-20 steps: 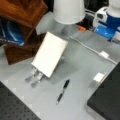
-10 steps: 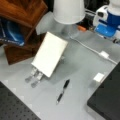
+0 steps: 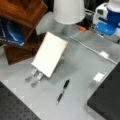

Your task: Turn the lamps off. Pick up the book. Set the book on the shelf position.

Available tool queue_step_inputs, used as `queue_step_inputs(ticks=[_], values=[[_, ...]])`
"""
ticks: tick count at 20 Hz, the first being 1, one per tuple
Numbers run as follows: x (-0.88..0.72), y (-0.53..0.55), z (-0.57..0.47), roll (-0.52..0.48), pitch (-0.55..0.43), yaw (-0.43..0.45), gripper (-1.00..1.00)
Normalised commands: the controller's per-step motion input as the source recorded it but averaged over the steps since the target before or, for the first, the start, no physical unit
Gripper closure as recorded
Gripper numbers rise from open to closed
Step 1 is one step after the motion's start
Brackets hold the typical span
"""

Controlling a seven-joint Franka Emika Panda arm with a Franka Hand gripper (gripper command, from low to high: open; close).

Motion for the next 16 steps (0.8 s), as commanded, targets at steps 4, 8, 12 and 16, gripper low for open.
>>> queue_step_inputs(ticks=[4,8,12,16], values=[[0.31,-0.07,0.33,-0.079,0.248,0.075,-1.0],[0.37,-0.07,0.34,-0.106,0.279,0.1,-1.0],[0.5,-0.1,0.38,-0.133,0.296,0.134,-1.0],[0.64,-0.14,0.4,-0.158,0.335,0.164,-1.0]])
